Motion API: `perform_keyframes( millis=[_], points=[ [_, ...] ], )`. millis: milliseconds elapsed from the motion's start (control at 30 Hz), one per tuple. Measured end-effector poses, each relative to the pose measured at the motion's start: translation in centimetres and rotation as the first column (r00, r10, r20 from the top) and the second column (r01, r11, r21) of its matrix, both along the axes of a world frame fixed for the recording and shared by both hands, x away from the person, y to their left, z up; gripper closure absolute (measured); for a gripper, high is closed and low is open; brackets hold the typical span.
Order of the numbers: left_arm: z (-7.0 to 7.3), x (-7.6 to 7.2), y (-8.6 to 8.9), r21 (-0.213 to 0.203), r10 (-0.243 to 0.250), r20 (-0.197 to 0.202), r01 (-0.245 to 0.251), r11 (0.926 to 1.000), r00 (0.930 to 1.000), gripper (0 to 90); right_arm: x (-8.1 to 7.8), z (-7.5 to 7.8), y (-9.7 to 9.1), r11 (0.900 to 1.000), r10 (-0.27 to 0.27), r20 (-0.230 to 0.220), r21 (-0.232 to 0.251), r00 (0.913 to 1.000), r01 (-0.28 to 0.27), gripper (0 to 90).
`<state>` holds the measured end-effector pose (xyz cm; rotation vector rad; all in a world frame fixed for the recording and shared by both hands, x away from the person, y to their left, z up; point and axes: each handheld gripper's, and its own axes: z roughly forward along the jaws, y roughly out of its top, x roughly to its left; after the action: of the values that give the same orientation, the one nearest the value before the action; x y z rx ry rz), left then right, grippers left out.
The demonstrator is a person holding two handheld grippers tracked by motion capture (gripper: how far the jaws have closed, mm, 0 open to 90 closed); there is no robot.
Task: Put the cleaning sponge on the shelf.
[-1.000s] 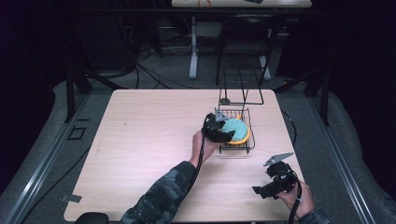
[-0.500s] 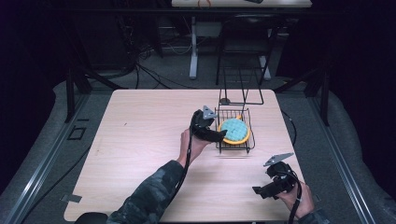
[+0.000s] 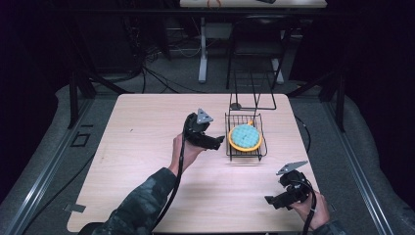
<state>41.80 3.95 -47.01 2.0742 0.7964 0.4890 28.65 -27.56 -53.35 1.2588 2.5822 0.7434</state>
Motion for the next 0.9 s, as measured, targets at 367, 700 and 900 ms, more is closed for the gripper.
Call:
perform_keyframes(
  millis=[367, 700, 900],
  points=[
    [0.8, -2.0, 3.8, 0.048, 0.023, 0.002, -0.023, 0.9986, 0.9997, 0.7, 0.0, 0.0, 0.0, 1.0000, 0.003, -0.001, -0.006, 1.0000, -0.003, 0.6],
    [1.2, -4.3, 6.4, 0.084, 0.025, -0.008, -0.024, 0.9962, 0.9997, 0.0, -0.1, 0.0, 0.1, 0.9999, -0.003, -0.012, -0.010, 0.9999, 0.003, 0.6],
    [1.0, -5.4, 8.0, 0.125, 0.045, -0.033, -0.040, 0.9913, 0.9985, 0.0, -0.1, 0.0, 0.1, 1.0000, 0.000, -0.014, -0.009, 0.9999, 0.000, 0.6]
  ],
)
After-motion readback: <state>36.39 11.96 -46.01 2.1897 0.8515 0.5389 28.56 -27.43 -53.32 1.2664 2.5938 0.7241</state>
